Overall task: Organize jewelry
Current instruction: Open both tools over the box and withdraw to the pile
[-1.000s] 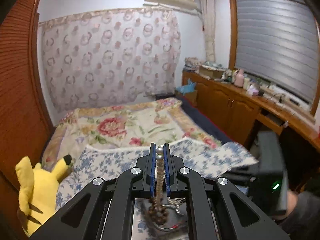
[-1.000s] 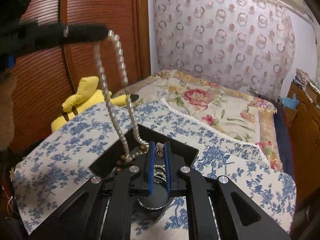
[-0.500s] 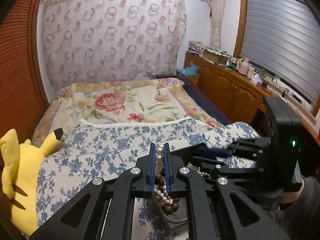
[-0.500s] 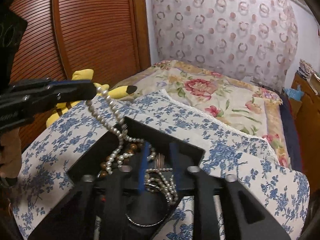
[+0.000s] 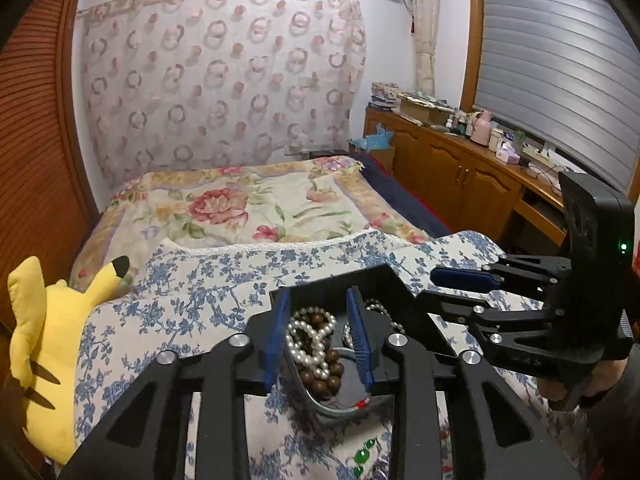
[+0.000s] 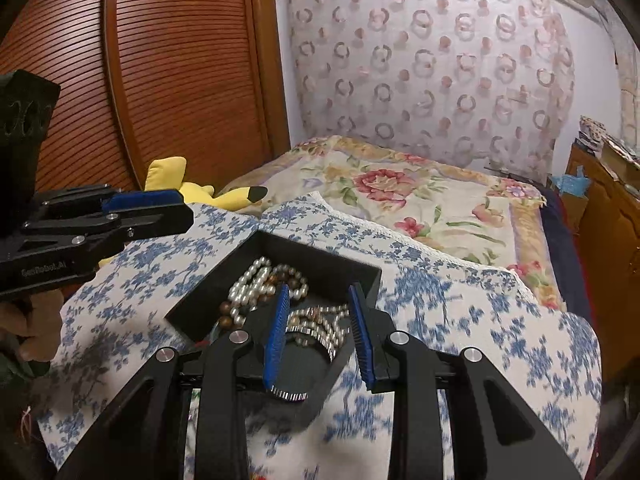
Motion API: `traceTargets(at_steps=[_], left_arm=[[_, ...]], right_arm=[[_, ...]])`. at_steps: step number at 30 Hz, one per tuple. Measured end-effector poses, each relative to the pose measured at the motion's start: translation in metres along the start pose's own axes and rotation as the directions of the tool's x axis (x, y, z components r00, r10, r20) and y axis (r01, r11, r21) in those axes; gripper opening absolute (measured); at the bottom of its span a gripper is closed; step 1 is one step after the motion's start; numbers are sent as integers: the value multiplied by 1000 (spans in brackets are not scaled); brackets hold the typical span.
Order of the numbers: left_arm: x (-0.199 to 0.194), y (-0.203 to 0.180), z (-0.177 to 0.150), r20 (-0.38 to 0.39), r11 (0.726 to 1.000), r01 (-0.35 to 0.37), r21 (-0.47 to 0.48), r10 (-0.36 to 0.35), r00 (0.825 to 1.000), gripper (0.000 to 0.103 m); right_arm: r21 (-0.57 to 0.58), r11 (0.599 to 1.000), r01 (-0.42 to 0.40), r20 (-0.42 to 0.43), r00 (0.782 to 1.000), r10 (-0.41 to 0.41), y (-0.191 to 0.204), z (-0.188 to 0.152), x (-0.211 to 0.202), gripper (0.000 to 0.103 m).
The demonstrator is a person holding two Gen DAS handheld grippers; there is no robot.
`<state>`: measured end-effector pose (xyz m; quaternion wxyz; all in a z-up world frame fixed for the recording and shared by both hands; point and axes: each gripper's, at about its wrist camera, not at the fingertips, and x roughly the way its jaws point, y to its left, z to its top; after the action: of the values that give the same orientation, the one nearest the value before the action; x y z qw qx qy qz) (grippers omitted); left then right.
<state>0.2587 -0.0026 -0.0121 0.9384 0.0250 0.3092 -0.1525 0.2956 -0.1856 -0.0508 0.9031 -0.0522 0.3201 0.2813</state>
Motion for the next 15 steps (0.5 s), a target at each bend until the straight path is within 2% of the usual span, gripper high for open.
traceTargets(at_steps=[5, 7, 13, 14, 15], left_arm=[[-17, -11, -15, 1, 1000, -1, 15, 1, 1000, 43], [-25, -17, -23, 3, 1000, -5, 22, 5, 1000, 57], [-43, -29, -49, -3, 999, -7, 41, 7, 1000, 60], [-46, -29, -56, -6, 999, -7, 40, 7, 1000, 62], [-49, -29, -62, -7, 999, -8, 37, 8, 1000, 69]], right_arm=[[8, 1000, 2, 7, 1000, -2, 8, -20, -23, 33], [6, 1000, 6, 5, 1000, -6, 13, -29, -30, 33], [11, 1000, 15, 0, 1000, -15, 23, -52, -46, 33], [12, 1000, 17, -3, 1000, -17, 25, -56, -49, 33], [13, 1000, 18, -5, 1000, -18, 26, -59, -51, 33]])
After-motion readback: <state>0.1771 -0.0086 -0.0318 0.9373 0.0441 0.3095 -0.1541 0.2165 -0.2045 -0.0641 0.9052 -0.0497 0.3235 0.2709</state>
